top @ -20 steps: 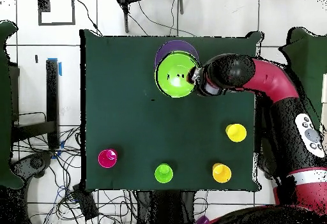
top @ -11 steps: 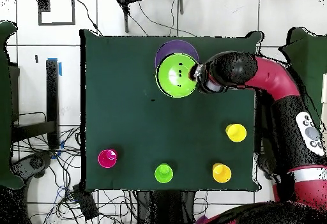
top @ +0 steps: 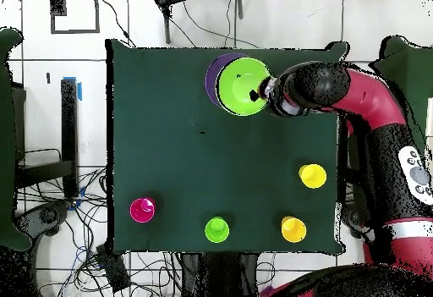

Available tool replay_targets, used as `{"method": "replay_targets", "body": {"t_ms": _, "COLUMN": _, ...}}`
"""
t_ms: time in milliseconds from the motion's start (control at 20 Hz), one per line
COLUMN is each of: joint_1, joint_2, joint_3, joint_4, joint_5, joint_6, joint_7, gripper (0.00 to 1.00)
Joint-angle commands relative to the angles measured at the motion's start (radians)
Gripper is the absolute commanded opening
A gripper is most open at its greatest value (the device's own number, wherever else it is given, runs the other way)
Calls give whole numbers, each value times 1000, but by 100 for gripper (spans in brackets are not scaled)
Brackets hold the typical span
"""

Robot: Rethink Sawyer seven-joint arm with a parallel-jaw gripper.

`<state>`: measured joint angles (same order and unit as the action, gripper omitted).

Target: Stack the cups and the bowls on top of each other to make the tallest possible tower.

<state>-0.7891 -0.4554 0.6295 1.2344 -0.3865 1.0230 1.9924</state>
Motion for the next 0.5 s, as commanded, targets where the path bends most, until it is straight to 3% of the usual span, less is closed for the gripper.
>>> {"method": "replay_targets", "body": {"t_ms": 50, "joint_1": 35, "joint_2": 59, "joint_3": 21, "joint_4": -91, "joint_5": -70, "joint_6": 56, "joint_7": -289, "gripper": 0}}
{"method": "replay_targets", "body": {"t_ms": 150, "joint_1": 45, "joint_2": 85, "joint_3": 24, "joint_4": -140, "joint_5": -70, "joint_6": 78, "joint_7": -300, "gripper": 0}}
{"method": "replay_targets", "body": {"t_ms": 500, "joint_1": 40, "joint_2": 86, "joint_3": 29, "joint_4": -110, "joint_5": -66, "joint_6": 20, "joint_7": -283, "gripper": 0}}
